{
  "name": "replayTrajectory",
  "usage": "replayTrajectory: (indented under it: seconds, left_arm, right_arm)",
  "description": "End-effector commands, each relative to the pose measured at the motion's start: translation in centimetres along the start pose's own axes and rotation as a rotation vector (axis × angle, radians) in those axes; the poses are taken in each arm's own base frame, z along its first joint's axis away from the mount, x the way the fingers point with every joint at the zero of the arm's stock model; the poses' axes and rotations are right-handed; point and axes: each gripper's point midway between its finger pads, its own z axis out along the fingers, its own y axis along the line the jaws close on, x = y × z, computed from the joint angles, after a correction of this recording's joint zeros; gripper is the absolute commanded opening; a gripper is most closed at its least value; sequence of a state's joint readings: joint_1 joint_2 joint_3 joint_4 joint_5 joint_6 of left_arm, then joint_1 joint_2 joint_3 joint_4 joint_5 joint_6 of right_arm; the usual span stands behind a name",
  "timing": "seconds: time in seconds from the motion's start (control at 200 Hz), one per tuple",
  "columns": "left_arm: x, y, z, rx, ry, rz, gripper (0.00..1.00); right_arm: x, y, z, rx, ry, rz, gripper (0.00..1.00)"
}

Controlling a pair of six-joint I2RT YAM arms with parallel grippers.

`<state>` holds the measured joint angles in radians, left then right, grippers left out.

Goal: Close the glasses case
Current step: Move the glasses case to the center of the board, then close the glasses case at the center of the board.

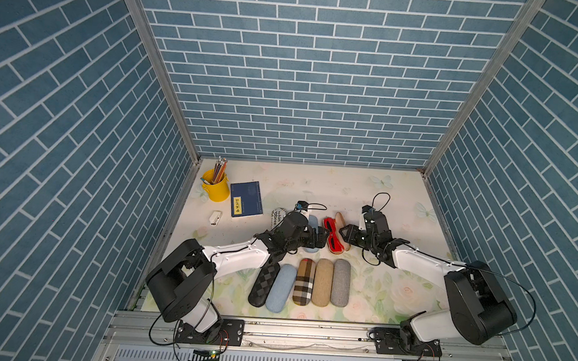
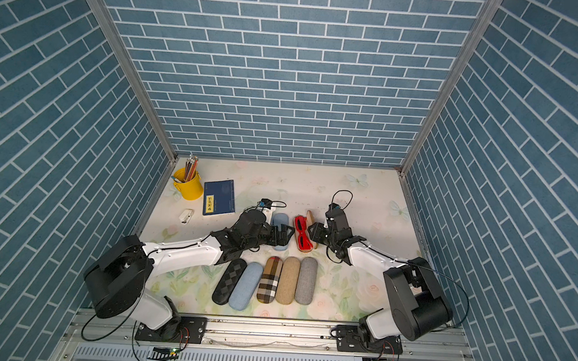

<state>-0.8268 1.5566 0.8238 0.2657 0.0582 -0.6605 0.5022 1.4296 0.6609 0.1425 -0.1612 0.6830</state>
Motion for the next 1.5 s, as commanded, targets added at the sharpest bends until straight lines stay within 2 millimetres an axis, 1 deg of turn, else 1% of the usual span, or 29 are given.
replayTrajectory:
  seconds: [0.0, 0.07, 0.14, 0.225, 0.26, 0.35, 0.43, 0.53, 0.65, 0.705, 0.775, 0.86, 0.92, 0.99, 1.03, 1.24, 1.38, 1.495]
  left_arm:
    - [0.6, -0.6, 0.6, -0.001, 0.032, -0.032, 0.97]
    - [0.9, -0.6, 0.8, -0.01, 0.04, -0.046, 0.96]
    - [1.0, -0.7, 1.1, -0.018, 0.048, -0.054, 0.94]
    - [1.1, -0.6, 1.7, -0.036, 0.059, -0.061, 0.87]
    - [1.1, -0.7, 1.9, -0.039, 0.061, -0.067, 0.85]
    - [1.4, -0.7, 2.7, -0.057, 0.08, -0.072, 0.77]
    - [1.7, -0.7, 3.5, -0.073, 0.098, -0.073, 0.72]
    - [2.1, -0.9, 4.6, -0.096, 0.121, -0.062, 0.69]
    - [2.4, -1.3, 5.6, -0.104, 0.136, -0.053, 0.67]
    - [2.4, -1.4, 5.9, -0.112, 0.139, -0.047, 0.62]
    - [2.5, -1.1, 6.2, -0.129, 0.146, -0.045, 0.61]
    - [2.5, -1.1, 6.6, -0.134, 0.15, -0.043, 0.58]
    - [2.4, -1.2, 6.8, -0.142, 0.152, -0.039, 0.53]
    - [2.4, -0.7, 7.0, -0.165, 0.156, -0.03, 0.52]
    - [2.3, -0.7, 7.1, -0.167, 0.157, -0.028, 0.5]
    - [1.7, -1.1, 8.0, -0.173, 0.168, -0.008, 0.48]
    - [1.4, -0.8, 8.4, -0.183, 0.179, -0.003, 0.39]
    - [1.6, -0.3, 8.8, -0.193, 0.191, 0.0, 0.37]
  right_arm:
    - [-1.1, 1.7, -1.3, -0.051, -0.033, -0.002, 0.48]
    - [-1.3, 2.1, -2.0, -0.066, -0.042, -0.008, 0.5]
    - [-1.7, 2.6, -2.8, -0.079, -0.053, -0.024, 0.51]
    - [-2.3, 3.1, -3.7, -0.079, -0.064, -0.06, 0.51]
    - [-2.6, 3.4, -4.1, -0.083, -0.067, -0.076, 0.51]
    - [-3.2, 3.6, -4.5, -0.09, -0.06, -0.112, 0.49]
    - [-3.6, 3.1, -4.5, -0.097, -0.047, -0.118, 0.48]
    - [-4.3, 2.5, -4.9, -0.125, -0.052, -0.122, 0.47]
    - [-4.8, 1.4, -5.4, -0.133, -0.058, -0.122, 0.47]
    - [-4.8, 0.8, -5.5, -0.132, -0.058, -0.117, 0.46]
    - [-4.6, 0.4, -5.5, -0.14, -0.051, -0.117, 0.46]
    - [-4.4, 0.1, -5.3, -0.144, -0.048, -0.126, 0.46]
    - [-4.3, -0.2, -5.2, -0.147, -0.047, -0.127, 0.46]
    - [-4.2, -0.5, -5.0, -0.149, -0.041, -0.124, 0.46]
    - [-4.1, -0.7, -4.9, -0.147, -0.035, -0.121, 0.46]
    - [-3.7, -1.5, -4.5, -0.148, -0.031, -0.112, 0.46]
    - [-3.6, -1.8, -4.6, -0.144, -0.033, -0.111, 0.45]
    - [-3.6, -2.1, -4.6, -0.137, -0.033, -0.105, 0.45]
